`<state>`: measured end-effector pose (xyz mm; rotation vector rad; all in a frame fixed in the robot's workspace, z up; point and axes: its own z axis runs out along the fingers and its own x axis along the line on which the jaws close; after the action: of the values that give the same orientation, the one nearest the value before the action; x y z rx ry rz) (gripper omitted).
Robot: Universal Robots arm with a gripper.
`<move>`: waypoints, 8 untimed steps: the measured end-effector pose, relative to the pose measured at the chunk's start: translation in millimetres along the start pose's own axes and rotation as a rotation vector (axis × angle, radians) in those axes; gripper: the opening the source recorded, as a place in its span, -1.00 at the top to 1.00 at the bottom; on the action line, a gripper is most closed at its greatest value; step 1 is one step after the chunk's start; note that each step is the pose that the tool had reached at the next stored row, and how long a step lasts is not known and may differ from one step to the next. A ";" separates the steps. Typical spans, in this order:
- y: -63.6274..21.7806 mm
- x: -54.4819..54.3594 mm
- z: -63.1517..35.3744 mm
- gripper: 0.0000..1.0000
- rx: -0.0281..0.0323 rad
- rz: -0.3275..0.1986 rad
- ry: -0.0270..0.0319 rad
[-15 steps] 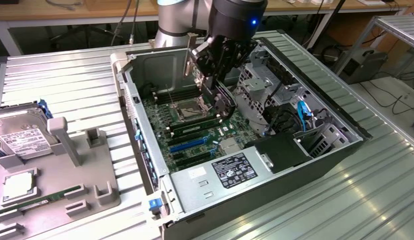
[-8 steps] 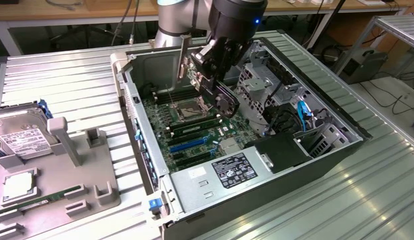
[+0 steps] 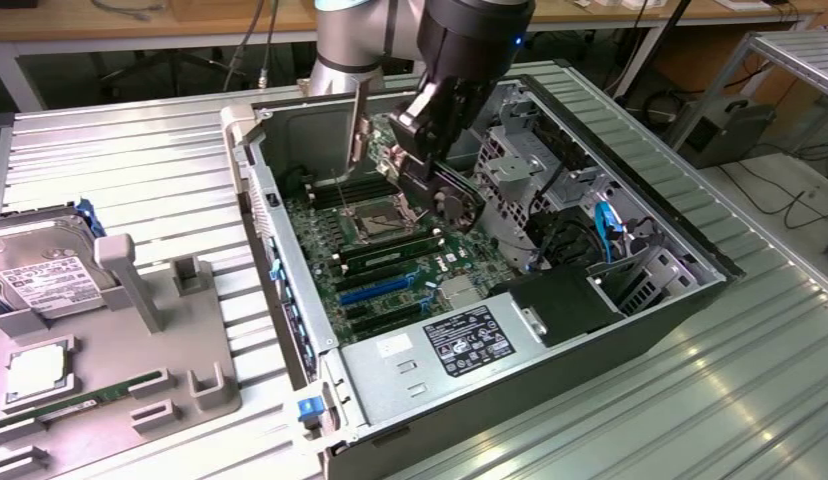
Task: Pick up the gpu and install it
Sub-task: 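Insert the gpu into the slot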
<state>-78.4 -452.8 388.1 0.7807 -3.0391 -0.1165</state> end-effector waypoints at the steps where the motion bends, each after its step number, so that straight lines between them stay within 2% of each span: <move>1: 0.0 0.0 0.0 0.47 0.0005 -0.016 -0.0002; 3: 0.0 0.0 0.2 0.47 0.0021 -0.070 -0.0010; 8: 0.0 0.0 0.5 0.47 0.0051 -0.159 -0.0025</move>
<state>-78.4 -452.8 387.6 1.0221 -2.9770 -0.1100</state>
